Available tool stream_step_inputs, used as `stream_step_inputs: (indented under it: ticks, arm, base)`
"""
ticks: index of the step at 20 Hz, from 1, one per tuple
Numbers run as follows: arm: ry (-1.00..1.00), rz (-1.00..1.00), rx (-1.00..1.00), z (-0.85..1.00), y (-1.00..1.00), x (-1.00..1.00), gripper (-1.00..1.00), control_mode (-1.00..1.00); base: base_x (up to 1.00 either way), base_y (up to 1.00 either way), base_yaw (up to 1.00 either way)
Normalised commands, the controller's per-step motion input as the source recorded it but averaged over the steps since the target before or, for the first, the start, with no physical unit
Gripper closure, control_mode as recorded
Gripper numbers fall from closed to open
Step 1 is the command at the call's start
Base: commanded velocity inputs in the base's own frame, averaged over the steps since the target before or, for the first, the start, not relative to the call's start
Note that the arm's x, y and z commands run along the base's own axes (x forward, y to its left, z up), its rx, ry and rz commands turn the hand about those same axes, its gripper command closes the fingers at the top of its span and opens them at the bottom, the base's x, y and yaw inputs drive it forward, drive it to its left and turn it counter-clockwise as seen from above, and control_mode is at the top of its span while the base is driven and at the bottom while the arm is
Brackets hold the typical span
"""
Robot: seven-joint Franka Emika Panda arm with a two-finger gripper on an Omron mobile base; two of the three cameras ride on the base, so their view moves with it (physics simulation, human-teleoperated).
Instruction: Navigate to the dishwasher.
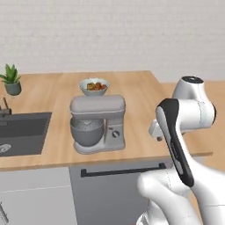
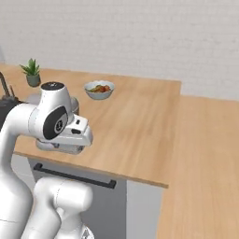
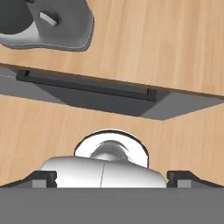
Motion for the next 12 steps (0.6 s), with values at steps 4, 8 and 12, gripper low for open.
stream_step_inputs:
  ticks: [4,8,12]
  arm:
    - [0.0,0.0,0.0,0.0,0.0,0.0,-1.0,1.0]
    - [0.0,0.0,0.0,0.0,0.0,0.0,-1.0,1.0]
    - [0.0,0.0,0.0,0.0,0.0,0.0,-1.0,1.0]
  base:
    - [0.21,0.12,-0.29]
    - [0.31,0.54,-0.15]
    - [0.68,0.12,-0.06]
